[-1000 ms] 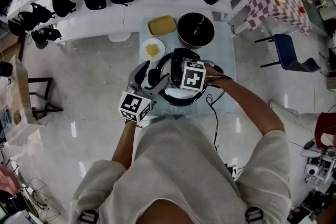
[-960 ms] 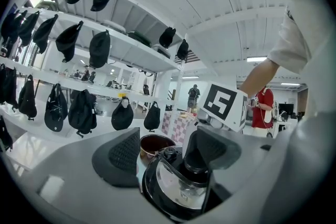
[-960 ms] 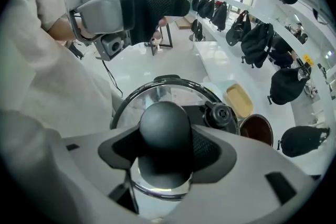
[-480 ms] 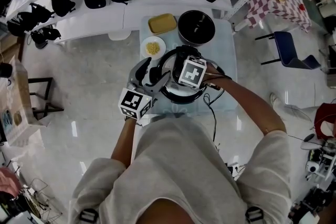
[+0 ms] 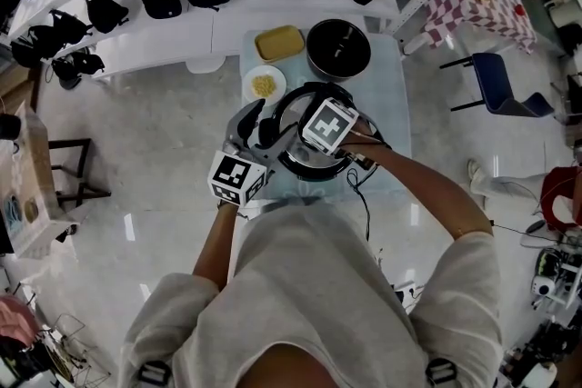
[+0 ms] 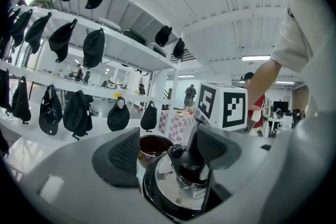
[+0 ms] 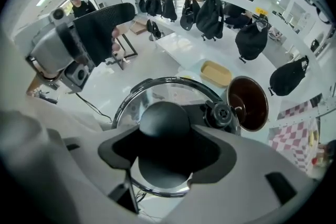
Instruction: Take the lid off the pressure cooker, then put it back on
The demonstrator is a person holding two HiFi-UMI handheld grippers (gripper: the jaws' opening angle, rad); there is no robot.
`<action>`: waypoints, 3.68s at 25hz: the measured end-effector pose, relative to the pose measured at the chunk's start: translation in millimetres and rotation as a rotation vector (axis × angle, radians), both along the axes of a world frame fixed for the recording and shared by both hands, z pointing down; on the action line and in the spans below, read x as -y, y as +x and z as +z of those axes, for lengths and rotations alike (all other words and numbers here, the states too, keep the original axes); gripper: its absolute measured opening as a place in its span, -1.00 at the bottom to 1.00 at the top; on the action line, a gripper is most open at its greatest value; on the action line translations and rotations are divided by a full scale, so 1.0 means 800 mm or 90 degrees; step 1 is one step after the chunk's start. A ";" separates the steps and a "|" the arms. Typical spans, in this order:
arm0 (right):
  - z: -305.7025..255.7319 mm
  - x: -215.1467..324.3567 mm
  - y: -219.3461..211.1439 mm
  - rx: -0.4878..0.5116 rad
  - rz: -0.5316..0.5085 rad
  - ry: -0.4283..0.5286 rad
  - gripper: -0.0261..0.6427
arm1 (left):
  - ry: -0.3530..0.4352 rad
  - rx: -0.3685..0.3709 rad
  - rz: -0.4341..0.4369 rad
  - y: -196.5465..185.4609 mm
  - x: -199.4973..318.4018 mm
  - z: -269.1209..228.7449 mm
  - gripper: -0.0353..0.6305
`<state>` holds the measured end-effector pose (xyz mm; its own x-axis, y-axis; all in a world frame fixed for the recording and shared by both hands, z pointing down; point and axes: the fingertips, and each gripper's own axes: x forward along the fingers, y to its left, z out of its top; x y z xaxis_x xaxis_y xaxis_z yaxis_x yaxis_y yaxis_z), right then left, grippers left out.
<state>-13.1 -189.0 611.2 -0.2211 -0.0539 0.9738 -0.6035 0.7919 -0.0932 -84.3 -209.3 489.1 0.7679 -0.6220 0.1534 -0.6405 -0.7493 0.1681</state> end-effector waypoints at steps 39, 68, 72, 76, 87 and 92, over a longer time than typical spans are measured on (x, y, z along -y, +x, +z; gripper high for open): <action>-0.068 -0.104 0.282 -0.006 0.284 0.061 -0.11 | 0.028 0.008 0.262 0.222 -0.052 -0.011 0.07; 0.168 -0.131 0.359 -0.015 0.379 -0.014 -0.11 | 0.013 0.025 0.232 0.265 -0.061 -0.037 0.07; 0.199 -0.124 0.356 -0.005 0.386 -0.019 -0.11 | 0.014 0.021 0.224 0.265 -0.054 -0.041 0.07; 0.218 -0.121 0.357 -0.011 0.385 -0.013 -0.11 | 0.006 0.019 0.222 0.271 -0.053 -0.037 0.07; 0.240 -0.119 0.346 -0.004 0.383 -0.002 -0.11 | 0.002 0.021 0.209 0.268 -0.043 -0.034 0.07; 0.241 -0.116 0.344 -0.004 0.383 -0.002 -0.10 | 0.003 0.017 0.200 0.262 -0.035 -0.035 0.07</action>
<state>262.1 -95.9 804.2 -0.1475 -0.1652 0.9752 -0.9460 0.3113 -0.0904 125.0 -181.0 460.9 0.9180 -0.3563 0.1741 -0.3823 -0.9118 0.1497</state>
